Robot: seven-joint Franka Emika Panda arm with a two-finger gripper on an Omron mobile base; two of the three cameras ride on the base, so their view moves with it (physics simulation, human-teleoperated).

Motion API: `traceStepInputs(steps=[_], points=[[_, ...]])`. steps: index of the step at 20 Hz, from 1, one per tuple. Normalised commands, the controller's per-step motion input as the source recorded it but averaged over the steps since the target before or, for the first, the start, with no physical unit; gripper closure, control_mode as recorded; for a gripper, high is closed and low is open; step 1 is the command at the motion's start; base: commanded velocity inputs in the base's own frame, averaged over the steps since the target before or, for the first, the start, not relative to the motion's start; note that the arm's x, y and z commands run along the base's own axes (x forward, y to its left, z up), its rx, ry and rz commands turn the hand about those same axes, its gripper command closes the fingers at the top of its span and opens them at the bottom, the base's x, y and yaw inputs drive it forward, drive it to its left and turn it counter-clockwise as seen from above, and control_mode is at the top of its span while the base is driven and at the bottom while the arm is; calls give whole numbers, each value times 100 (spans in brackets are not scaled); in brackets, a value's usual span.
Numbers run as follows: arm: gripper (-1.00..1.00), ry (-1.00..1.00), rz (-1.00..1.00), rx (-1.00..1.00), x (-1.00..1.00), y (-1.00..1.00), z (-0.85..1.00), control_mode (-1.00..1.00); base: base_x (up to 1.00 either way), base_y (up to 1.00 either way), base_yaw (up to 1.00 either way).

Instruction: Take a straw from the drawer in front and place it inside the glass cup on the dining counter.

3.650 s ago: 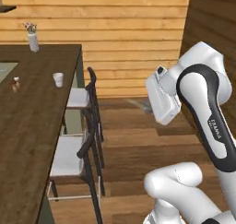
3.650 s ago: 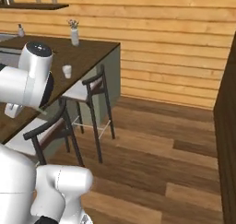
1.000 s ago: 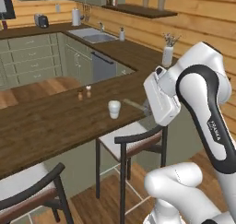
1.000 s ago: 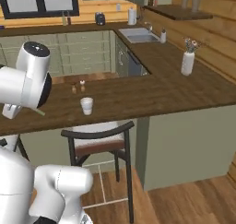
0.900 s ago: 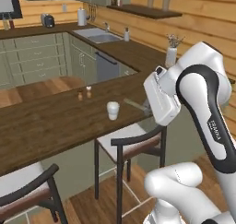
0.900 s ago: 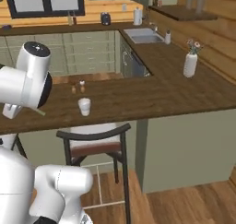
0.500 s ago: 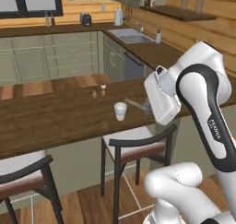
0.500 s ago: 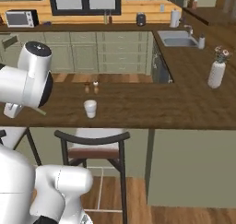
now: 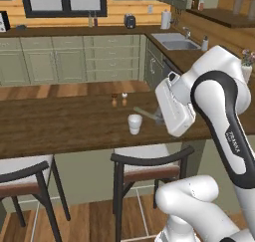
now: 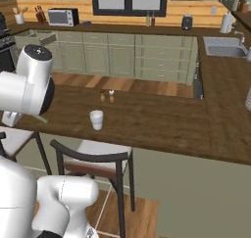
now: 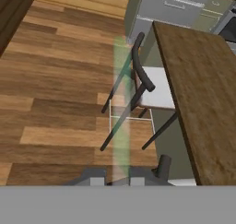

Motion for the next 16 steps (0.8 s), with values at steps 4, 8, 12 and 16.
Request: traceStepInputs(steps=[4,8,12,16], points=[[100,0,0,0,0,0,0,100,36,-18,8],[100,0,0,0,0,0,0,100,38,0,-2],[100,0,0,0,0,0,0,100,77,0,-1],[100,0,0,0,0,0,0,100,76,-2,0]])
